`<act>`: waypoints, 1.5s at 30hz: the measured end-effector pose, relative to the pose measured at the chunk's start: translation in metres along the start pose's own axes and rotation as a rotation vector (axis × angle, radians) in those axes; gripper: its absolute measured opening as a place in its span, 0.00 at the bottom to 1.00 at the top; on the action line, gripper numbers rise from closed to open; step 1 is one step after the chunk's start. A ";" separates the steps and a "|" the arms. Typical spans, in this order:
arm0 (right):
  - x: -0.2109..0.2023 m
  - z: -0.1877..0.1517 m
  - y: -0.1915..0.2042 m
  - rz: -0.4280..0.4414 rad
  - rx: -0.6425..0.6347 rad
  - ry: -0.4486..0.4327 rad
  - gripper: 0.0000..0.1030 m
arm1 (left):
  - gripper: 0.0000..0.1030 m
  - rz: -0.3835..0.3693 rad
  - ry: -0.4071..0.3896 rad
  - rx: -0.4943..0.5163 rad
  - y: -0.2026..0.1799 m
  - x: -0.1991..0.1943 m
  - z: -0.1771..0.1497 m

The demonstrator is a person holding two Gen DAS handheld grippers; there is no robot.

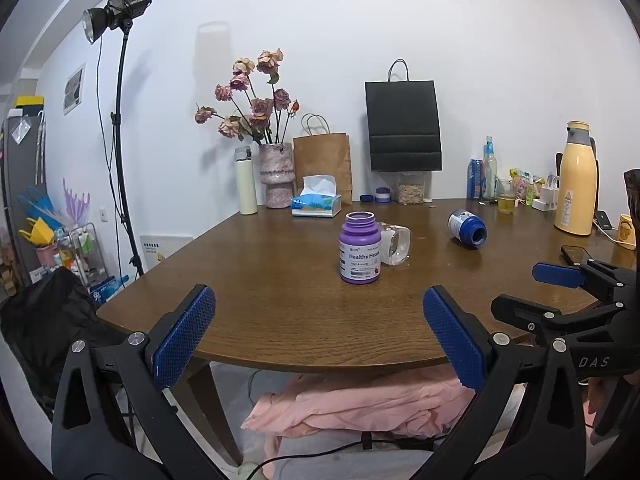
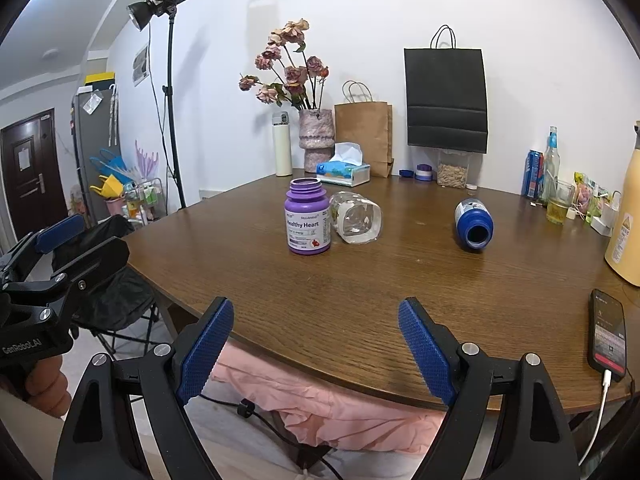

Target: Flip cup upright

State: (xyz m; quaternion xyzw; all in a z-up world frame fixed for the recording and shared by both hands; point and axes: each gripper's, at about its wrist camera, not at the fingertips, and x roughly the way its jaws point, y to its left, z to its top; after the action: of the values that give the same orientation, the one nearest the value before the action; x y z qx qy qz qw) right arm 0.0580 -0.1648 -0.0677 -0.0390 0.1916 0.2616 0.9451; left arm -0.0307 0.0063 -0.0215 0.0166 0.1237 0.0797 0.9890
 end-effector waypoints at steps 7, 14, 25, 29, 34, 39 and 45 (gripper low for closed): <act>-0.002 0.004 0.000 -0.002 -0.002 -0.011 0.86 | 1.00 -0.005 -0.009 -0.005 0.000 -0.001 0.003; -0.006 0.008 -0.002 -0.011 -0.006 -0.029 0.86 | 1.00 -0.004 -0.024 -0.003 -0.004 -0.003 0.006; -0.008 0.010 0.001 -0.013 -0.017 -0.037 0.86 | 1.00 0.000 -0.035 -0.001 -0.004 -0.004 0.009; -0.008 0.011 0.001 -0.014 -0.018 -0.038 0.86 | 1.00 0.001 -0.042 0.001 -0.005 -0.005 0.011; -0.009 0.014 -0.002 -0.015 -0.021 -0.047 0.86 | 1.00 0.004 -0.050 0.003 -0.005 -0.006 0.013; -0.012 0.019 -0.004 -0.023 -0.025 -0.060 0.86 | 1.00 0.006 -0.062 0.006 -0.005 -0.006 0.017; -0.014 0.021 -0.005 -0.030 -0.030 -0.072 0.86 | 1.00 0.006 -0.064 0.002 -0.005 -0.005 0.017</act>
State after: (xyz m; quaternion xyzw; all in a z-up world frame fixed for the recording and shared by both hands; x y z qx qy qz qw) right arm 0.0570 -0.1724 -0.0426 -0.0466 0.1527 0.2514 0.9546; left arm -0.0306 0.0003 -0.0038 0.0206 0.0921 0.0820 0.9922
